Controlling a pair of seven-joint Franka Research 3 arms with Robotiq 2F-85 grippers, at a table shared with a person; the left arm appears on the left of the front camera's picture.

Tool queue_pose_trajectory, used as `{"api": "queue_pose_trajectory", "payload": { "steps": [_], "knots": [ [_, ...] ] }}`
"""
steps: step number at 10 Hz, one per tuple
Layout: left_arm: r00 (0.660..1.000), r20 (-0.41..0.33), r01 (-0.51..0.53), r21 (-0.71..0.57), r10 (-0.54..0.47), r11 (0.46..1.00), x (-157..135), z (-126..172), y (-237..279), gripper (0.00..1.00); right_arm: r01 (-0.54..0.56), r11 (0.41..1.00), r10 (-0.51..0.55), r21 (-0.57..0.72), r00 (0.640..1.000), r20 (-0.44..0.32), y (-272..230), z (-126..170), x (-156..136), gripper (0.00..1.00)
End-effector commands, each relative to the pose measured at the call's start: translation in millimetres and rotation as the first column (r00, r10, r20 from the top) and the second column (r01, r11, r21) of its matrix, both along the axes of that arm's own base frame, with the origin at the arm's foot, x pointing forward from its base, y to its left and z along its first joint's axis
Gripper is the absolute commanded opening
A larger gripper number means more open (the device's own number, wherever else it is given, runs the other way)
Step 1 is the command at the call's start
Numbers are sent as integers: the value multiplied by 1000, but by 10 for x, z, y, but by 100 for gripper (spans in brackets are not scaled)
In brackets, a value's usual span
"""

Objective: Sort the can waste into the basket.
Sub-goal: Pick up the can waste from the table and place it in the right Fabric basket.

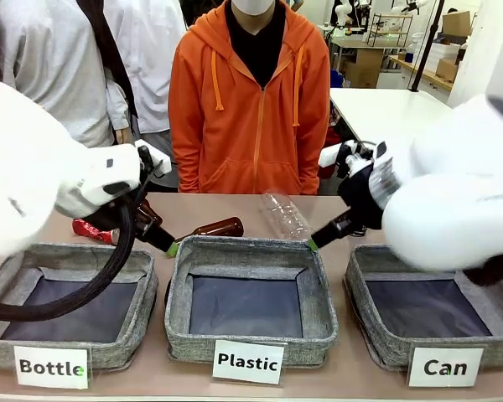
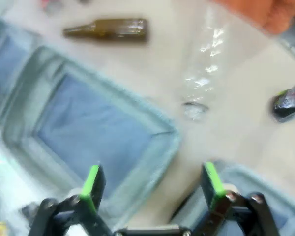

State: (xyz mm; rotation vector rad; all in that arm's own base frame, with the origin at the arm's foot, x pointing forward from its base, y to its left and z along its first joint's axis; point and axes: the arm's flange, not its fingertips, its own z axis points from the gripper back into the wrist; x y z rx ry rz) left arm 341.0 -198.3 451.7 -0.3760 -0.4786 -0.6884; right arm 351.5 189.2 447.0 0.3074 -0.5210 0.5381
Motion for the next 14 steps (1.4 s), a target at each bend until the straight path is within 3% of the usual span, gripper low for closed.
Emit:
{"api": "queue_pose_trajectory", "payload": {
  "steps": [1, 3, 4, 6, 9, 11, 12, 13, 14],
  "knots": [
    [992, -125, -52, -137, 34, 989, -598, 553, 650, 100, 198, 947, -163, 254, 975, -153, -585, 686, -512, 100],
    [988, -149, -15, -377, -44, 926, -1020, 764, 1240, 100, 223, 851, -167, 475, 973, -157, -1240, 893, -958, 100],
    [989, -148, -60, -500, -17, 864, -1113, 780, 1736, 100, 258, 772, -204, 581, 966, -157, -1630, 883, -1149, 100],
    [976, -158, -219, -685, 153, 694, -1296, 605, 2610, 100, 316, 650, -321, 691, 938, -127, -2195, 787, -1499, 100],
    [891, -272, -412, -820, 363, 397, -1500, 84, 3444, 100, 396, 520, -464, 757, 875, -139, -2664, 531, -1836, 100],
    [864, -312, -424, -875, 395, 234, -1611, -198, 3705, 100, 511, 474, -545, 717, 810, -217, -2797, 220, -1852, 100],
    [819, -346, -457, -875, 458, 157, -1695, -303, 3683, 100, 605, 443, -608, 661, 745, -274, -2858, 52, -1879, 100],
    [776, -349, -481, -866, 526, 136, -1723, -326, 3589, 100, 648, 443, -643, 619, 711, -284, -2890, -50, -1935, 100],
    [818, -365, -491, -846, 444, 207, -1531, 192, 4633, 100, 542, 459, -561, 704, 791, -243, -3617, 1286, -1524, 100]
  ]
}}
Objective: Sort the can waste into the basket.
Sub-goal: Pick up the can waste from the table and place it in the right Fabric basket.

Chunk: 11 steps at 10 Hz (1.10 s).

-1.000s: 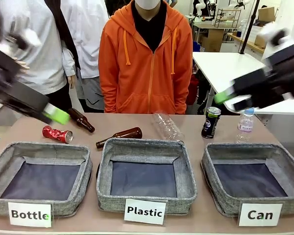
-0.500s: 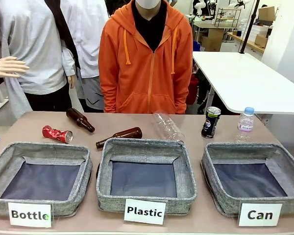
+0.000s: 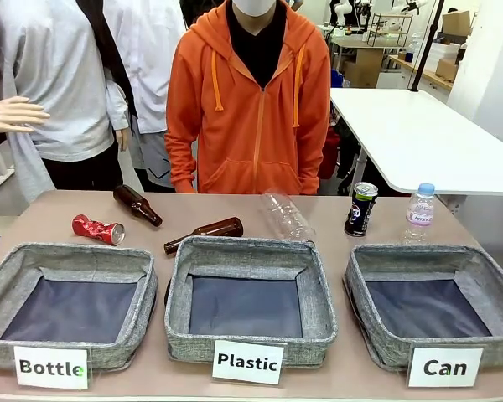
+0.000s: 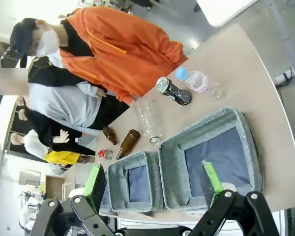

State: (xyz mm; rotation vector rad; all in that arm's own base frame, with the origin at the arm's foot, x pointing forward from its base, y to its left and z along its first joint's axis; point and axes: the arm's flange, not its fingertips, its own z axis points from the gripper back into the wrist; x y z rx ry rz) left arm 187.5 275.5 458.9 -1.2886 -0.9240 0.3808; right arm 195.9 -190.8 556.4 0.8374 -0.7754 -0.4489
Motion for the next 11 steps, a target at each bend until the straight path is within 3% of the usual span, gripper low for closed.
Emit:
{"api": "queue_pose_trajectory", "payload": {
  "steps": [1, 9, 10, 11],
  "knots": [
    [998, -2, 56, 36, -56, 998, 4, 120, -105, 100, -57, 998, 56, 14, 995, 79, 183, 192, 32, 100],
    [998, -2, 56, 36, -56, 998, 4, 120, -105, 100, -57, 998, 56, 14, 995, 79, 183, 192, 32, 100],
    [998, -28, 56, 28, -55, 998, -22, 96, -115, 100, -57, 998, 56, 14, 995, 79, 183, 192, 32, 100],
    [995, -99, 35, 159, -20, 987, 68, 200, -326, 100, -57, 998, 56, 14, 995, 79, 183, 192, 32, 100]
  ]
}}
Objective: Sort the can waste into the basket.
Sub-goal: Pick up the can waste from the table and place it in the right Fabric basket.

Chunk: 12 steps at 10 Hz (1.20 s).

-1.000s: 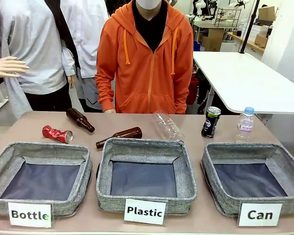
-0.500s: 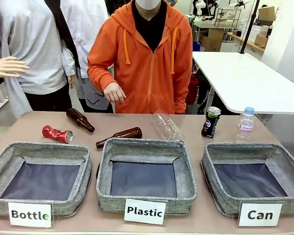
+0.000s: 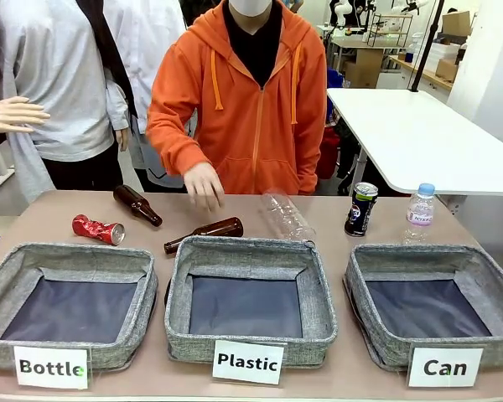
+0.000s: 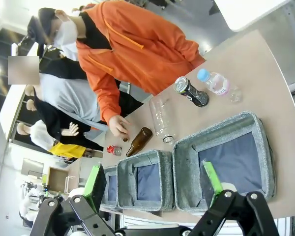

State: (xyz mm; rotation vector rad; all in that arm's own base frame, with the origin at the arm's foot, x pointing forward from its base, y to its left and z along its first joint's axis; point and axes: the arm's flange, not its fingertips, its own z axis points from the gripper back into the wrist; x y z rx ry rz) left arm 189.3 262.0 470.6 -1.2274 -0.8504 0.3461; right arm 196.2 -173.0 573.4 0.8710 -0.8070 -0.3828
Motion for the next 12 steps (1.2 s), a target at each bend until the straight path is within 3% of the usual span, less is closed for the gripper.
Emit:
{"api": "queue_pose_trajectory", "payload": {
  "steps": [1, 3, 4, 6, 7, 8, 9, 10, 11, 12],
  "knots": [
    [992, -112, 81, 219, -58, 972, 311, 194, -425, 100, -9, 1000, 8, 16, 1000, 20, 5, 22, 29, 100],
    [961, -268, 172, 371, -72, 912, 927, 276, -829, 100, -9, 1000, 8, 16, 1000, 20, 5, 22, 29, 100],
    [949, -310, 192, 449, -49, 873, 1236, 233, -1091, 100, -9, 1000, 8, 16, 1000, 20, 5, 22, 29, 100],
    [915, -401, 306, 638, -34, 707, 1925, -16, -1726, 100, -9, 1000, 8, 16, 1000, 20, 5, 22, 29, 100],
    [913, -407, 335, 711, -26, 618, 2106, -214, -2003, 100, -9, 1000, 8, 16, 1000, 20, 5, 22, 29, 100],
    [911, -409, 361, 744, -43, 563, 2216, -369, -2264, 100, -9, 1000, 8, 16, 1000, 20, 5, 22, 29, 100],
    [928, -367, 340, 774, -58, 534, 2287, -434, -2416, 100, -9, 1000, 8, 16, 1000, 20, 5, 22, 29, 100],
    [942, -327, 314, 769, -79, 557, 2280, -391, -2478, 100, -9, 1000, 8, 16, 1000, 20, 5, 22, 29, 100],
    [923, -380, 352, 755, -68, 553, 2217, -407, -2519, 100, -9, 1000, 8, 16, 1000, 20, 5, 22, 29, 100],
    [923, -380, 352, 755, -68, 553, 2217, -407, -2519, 100, -9, 1000, 8, 16, 1000, 20, 5, 22, 29, 100]
  ]
}}
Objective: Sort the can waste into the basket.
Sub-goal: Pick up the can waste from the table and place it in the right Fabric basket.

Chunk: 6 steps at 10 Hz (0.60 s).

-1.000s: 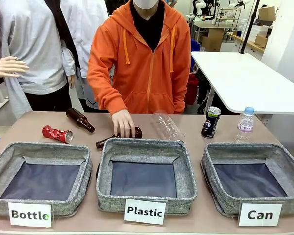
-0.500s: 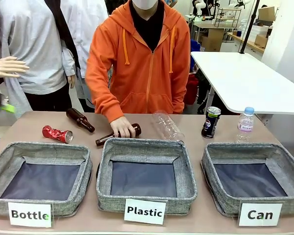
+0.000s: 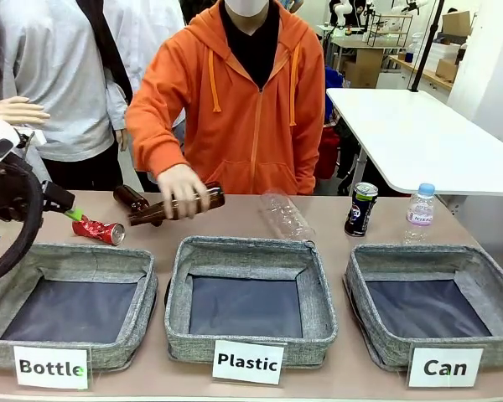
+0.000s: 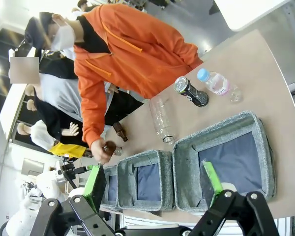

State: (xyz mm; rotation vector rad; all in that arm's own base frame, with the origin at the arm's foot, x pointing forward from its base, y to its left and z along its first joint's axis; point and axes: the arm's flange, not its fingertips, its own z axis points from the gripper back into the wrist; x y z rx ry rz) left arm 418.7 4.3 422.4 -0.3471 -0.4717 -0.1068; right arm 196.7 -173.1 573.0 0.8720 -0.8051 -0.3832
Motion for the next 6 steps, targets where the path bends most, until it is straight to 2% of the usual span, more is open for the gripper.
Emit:
{"api": "queue_pose_trajectory", "payload": {
  "steps": [1, 3, 4, 5, 6],
  "knots": [
    [1000, -17, -19, -11, 19, 1000, -77, 74, 58, 100, -8, 1000, 7, 15, 1000, 21, 6, 26, 24, 100],
    [1000, 0, -7, -7, 7, 1000, -13, 26, 51, 100, -8, 1000, 7, 15, 1000, 21, 6, 26, 24, 100],
    [1000, 16, -26, 101, 25, 995, -25, 42, 74, 100, -8, 1000, 7, 15, 1000, 21, 6, 26, 24, 100],
    [997, 20, 65, 253, -73, 965, 27, 53, 32, 100, -8, 1000, 7, 15, 1000, 21, 6, 26, 24, 100],
    [1000, 20, 11, 222, -16, 975, -49, 220, 213, 100, -8, 1000, 7, 15, 1000, 21, 6, 26, 24, 100]
  ]
}}
